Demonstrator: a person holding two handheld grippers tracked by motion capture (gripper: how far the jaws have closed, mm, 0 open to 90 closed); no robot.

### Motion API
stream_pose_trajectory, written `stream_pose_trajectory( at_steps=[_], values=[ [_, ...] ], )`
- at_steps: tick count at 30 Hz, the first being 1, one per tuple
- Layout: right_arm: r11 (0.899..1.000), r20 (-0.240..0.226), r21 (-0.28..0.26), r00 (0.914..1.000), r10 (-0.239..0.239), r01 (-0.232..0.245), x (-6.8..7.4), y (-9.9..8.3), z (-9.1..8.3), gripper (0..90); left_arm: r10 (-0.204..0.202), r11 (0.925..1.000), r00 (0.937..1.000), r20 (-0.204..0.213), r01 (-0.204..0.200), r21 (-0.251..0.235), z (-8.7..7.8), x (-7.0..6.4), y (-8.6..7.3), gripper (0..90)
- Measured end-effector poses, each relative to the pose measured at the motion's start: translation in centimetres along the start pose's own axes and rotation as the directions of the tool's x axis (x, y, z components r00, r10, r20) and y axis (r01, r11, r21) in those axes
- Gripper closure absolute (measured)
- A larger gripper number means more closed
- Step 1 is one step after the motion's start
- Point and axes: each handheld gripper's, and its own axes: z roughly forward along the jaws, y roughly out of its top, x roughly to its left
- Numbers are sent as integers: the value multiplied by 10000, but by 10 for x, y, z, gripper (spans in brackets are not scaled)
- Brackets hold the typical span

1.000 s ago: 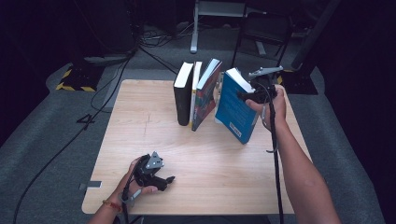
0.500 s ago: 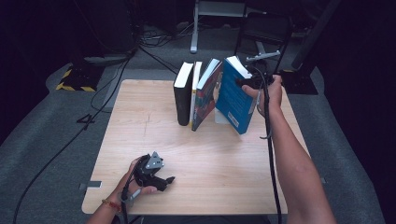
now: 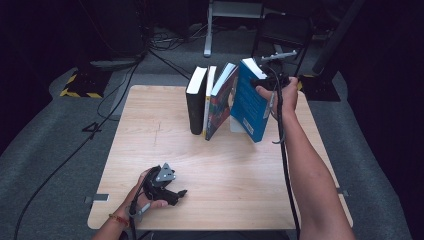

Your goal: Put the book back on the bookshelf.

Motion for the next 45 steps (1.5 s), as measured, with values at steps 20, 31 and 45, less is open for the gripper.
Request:
stream_pose_trajectory(
  at_steps=[20,31,45],
  values=[
    [9962,439,-485,9963,744,-722,-6,8,3,593,32,10000,10000,49,-33,12,0,0,0,146],
    [9947,765,-491,9926,943,-908,-2,11,25,593,71,10000,9999,128,-71,-8,0,0,0,145],
    [9939,806,-735,9928,882,-823,-2,1,38,591,78,10000,9999,108,-78,-5,0,0,0,147]
  ],
)
